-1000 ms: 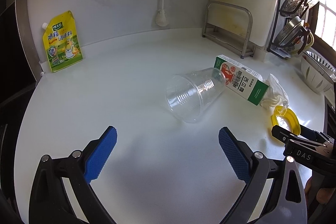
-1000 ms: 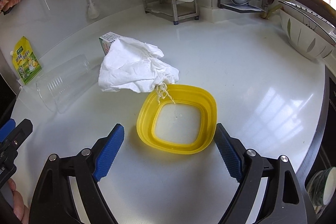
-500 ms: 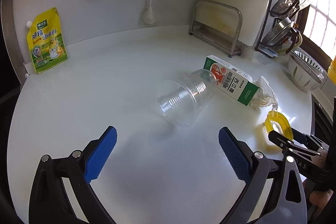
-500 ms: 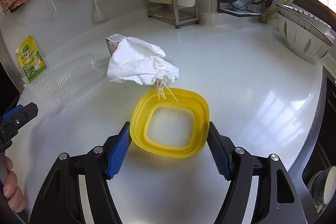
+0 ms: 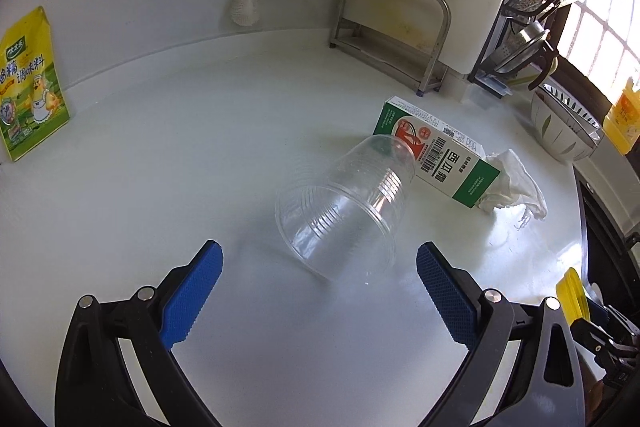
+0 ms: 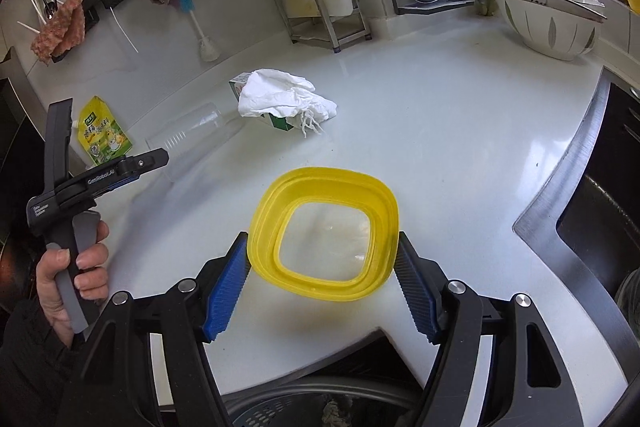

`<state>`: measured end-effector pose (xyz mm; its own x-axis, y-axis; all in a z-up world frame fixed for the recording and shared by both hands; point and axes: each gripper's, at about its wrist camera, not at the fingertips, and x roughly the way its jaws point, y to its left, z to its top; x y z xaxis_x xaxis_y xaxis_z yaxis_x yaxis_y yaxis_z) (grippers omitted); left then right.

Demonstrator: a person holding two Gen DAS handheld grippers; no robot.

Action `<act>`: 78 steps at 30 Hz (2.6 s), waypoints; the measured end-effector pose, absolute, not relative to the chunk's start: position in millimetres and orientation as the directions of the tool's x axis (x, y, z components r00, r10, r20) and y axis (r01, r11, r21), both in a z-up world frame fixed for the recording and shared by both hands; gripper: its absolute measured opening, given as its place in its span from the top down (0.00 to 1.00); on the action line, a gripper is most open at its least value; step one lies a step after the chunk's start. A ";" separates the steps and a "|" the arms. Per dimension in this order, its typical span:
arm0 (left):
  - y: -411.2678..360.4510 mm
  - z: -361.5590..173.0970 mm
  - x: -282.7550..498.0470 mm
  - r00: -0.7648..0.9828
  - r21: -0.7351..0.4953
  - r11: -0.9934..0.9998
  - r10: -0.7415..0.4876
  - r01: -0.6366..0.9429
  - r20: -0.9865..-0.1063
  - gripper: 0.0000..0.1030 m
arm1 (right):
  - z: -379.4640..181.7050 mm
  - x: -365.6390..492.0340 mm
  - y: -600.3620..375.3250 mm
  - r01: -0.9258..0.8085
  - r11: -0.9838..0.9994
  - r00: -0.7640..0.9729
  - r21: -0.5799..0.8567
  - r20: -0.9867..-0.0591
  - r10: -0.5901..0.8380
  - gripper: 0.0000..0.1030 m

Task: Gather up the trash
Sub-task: 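Grasp the clear plastic cup with the left tool while the right tool lifts the lid, then carry the cup and lid over the basket with both tools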

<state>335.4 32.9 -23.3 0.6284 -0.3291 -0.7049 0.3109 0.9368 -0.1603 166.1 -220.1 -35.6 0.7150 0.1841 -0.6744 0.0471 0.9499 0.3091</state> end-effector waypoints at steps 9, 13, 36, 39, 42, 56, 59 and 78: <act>14.7 -23.4 356.5 0.614 -0.112 0.917 -0.343 0.383 -0.711 0.07 | -26.8 157.4 -216.3 0.006 0.937 0.729 0.349 -0.643 0.235 0.34; 3.7 -24.6 363.0 0.612 -0.073 0.909 -0.334 0.411 -0.717 0.07 | -27.2 158.6 -216.2 -0.005 0.934 0.727 0.358 -0.640 0.249 0.34; 0.0 -16.7 337.9 0.651 -0.054 0.921 -0.314 0.387 -0.691 0.27 | -40.7 148.1 -219.1 0.025 0.927 0.722 0.374 -0.649 0.242 0.34; 2.9 -8.3 317.7 0.686 -0.034 0.933 -0.288 0.358 -0.668 0.27 | -41.3 137.6 -221.8 0.040 0.927 0.725 0.373 -0.649 0.230 0.34; 6.7 -1.7 292.9 0.723 -0.002 0.948 -0.244 0.318 -0.646 0.27 | -40.5 124.1 -223.0 0.048 0.928 0.727 0.369 -0.650 0.220 0.34; 17.1 -6.4 144.2 0.741 0.018 0.973 -0.164 0.232 -0.651 0.27 | -34.6 31.9 -215.9 0.027 0.923 0.733 0.383 -0.635 0.242 0.34; 21.7 1.4 114.8 0.769 0.046 0.979 -0.125 0.197 -0.627 0.27 | -32.9 10.3 -213.7 0.026 0.928 0.743 0.372 -0.628 0.231 0.34; 10.2 -3.1 -10.2 0.785 0.036 0.991 -0.079 0.128 -0.614 0.27 | -44.1 -65.0 -197.4 0.013 0.967 0.761 0.255 -0.630 0.156 0.34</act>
<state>-10.2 10.2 -3.1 0.7851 -0.0790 -0.6144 0.1283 0.9911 0.0364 -65.0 -197.4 -44.1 0.7606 0.1555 -0.6304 0.0134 0.9669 0.2548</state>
